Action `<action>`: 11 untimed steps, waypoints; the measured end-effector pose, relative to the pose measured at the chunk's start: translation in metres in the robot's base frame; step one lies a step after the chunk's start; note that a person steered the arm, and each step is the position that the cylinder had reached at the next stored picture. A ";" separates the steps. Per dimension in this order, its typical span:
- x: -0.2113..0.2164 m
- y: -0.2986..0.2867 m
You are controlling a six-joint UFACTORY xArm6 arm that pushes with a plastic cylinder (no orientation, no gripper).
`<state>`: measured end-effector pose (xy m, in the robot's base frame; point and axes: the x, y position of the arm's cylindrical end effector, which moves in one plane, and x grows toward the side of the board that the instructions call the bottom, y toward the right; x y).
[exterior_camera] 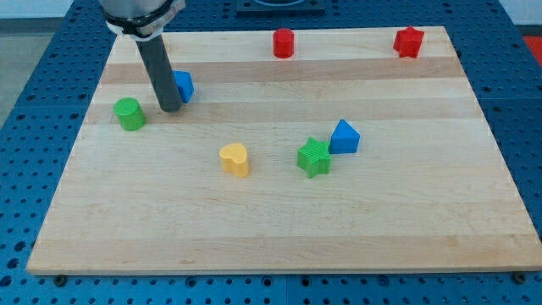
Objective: Move the cube to the center right of the board
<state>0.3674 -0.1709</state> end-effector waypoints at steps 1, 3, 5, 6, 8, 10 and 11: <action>-0.010 0.000; -0.026 -0.009; -0.033 -0.046; -0.056 -0.053; -0.062 -0.034; -0.060 0.027; -0.060 0.057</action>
<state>0.3074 -0.1135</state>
